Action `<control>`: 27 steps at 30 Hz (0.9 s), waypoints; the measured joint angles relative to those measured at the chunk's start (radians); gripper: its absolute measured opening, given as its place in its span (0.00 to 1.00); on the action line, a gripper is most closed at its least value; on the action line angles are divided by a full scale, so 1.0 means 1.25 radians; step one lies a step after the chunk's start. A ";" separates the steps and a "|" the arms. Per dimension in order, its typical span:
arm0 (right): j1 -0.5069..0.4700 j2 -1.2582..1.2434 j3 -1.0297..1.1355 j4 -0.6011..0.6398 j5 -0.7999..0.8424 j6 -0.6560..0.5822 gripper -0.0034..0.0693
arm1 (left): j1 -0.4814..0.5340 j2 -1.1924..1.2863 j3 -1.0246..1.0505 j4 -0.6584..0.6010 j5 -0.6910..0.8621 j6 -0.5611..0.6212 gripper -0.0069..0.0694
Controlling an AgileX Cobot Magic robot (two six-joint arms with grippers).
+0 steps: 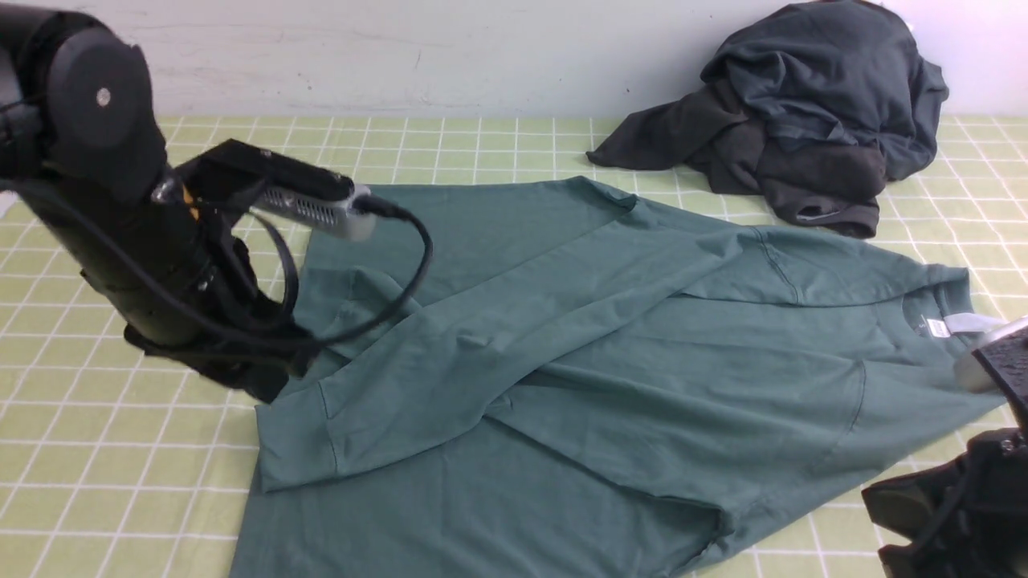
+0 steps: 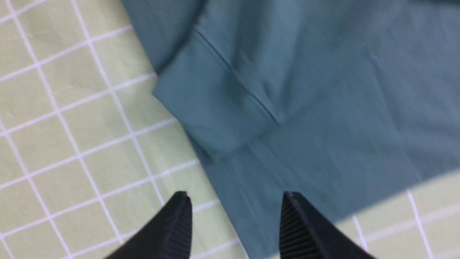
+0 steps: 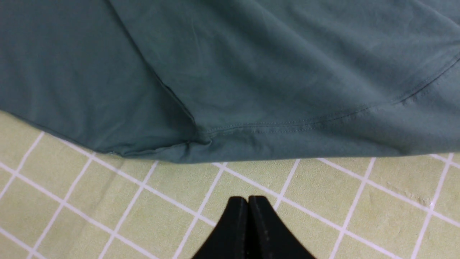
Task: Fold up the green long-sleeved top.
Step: Use both arms simultaneously to clamp the lower edge of the clothing fabric
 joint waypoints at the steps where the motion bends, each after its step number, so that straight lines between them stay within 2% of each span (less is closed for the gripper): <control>1: 0.000 0.000 0.000 0.002 -0.001 0.000 0.03 | -0.030 -0.046 0.070 -0.004 -0.008 0.050 0.50; 5: 0.000 0.000 0.000 0.004 -0.002 -0.001 0.03 | -0.082 -0.088 0.228 -0.007 -0.079 0.193 0.50; 8: 0.000 0.000 0.000 0.028 -0.002 -0.004 0.03 | -0.111 -0.080 0.368 0.014 -0.239 0.396 0.50; 11: 0.000 0.000 0.000 0.035 -0.002 -0.007 0.03 | -0.113 -0.044 0.422 0.031 -0.323 0.498 0.50; 19: 0.000 0.000 0.000 0.042 -0.001 -0.009 0.03 | -0.113 0.054 0.429 0.055 -0.359 0.531 0.47; 22: 0.000 -0.004 0.000 0.042 0.001 -0.009 0.03 | -0.117 0.055 0.429 0.070 -0.359 0.530 0.37; 25: 0.000 -0.009 0.000 0.042 0.007 -0.017 0.03 | -0.118 0.043 0.429 0.100 -0.370 0.504 0.17; 27: 0.000 -0.013 0.000 0.042 0.009 -0.024 0.03 | -0.118 0.032 0.429 0.104 -0.370 0.488 0.14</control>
